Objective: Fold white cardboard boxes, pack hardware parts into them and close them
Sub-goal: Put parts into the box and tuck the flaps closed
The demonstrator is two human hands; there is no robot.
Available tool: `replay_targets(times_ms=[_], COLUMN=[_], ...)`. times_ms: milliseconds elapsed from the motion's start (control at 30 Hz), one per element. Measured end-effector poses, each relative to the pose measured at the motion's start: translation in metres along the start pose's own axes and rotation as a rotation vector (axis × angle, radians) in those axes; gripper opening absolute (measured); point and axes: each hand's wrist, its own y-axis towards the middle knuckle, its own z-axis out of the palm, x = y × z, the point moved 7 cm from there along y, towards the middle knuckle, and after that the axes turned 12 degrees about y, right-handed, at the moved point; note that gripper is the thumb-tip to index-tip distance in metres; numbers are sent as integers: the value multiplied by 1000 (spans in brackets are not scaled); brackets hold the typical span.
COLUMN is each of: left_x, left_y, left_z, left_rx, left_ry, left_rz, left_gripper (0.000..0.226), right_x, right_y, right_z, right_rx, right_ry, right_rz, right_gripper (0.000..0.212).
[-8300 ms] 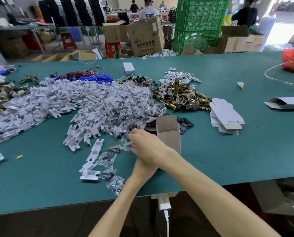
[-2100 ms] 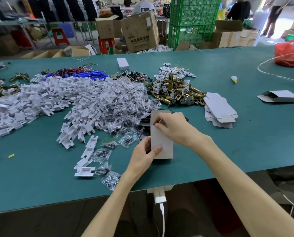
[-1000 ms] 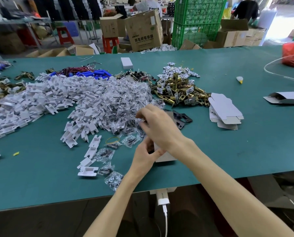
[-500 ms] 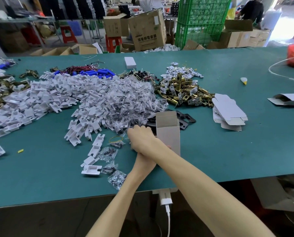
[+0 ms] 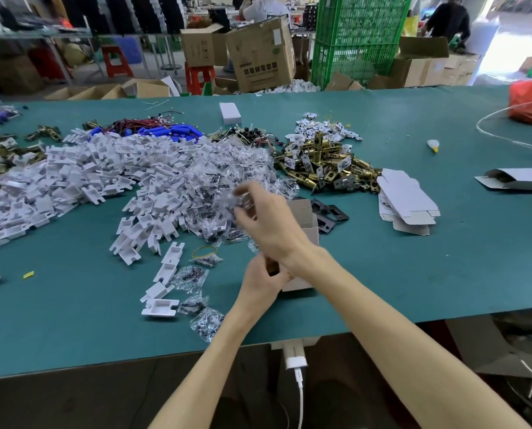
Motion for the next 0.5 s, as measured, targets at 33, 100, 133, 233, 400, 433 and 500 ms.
replay_targets(times_ms=[33, 100, 133, 233, 400, 433, 500], left_x=[1, 4, 4, 5, 6, 5, 5], left_y=[0, 1, 1, 0, -1, -1, 0], left_z=[1, 3, 4, 5, 6, 6, 6], left_rx=[6, 16, 22, 26, 22, 24, 29], left_ry=[-59, -163, -191, -231, -232, -234, -238], left_rz=[-17, -43, -54, -63, -65, -64, -60], left_gripper=[21, 27, 31, 33, 33, 33, 34], right_x=[3, 3, 1, -11, -34, -38, -42], right_y=[1, 3, 3, 2, -7, -9, -12], right_z=[-13, -41, -53, -84, -98, -99, -98], right_rx=[-43, -111, -137, -184, -132, -121, -102], right_ry=[42, 79, 66, -71, -233, -246, -257], right_rz=[-7, -1, 7, 47, 108, 119, 136], right_gripper=[24, 27, 28, 27, 25, 24, 22])
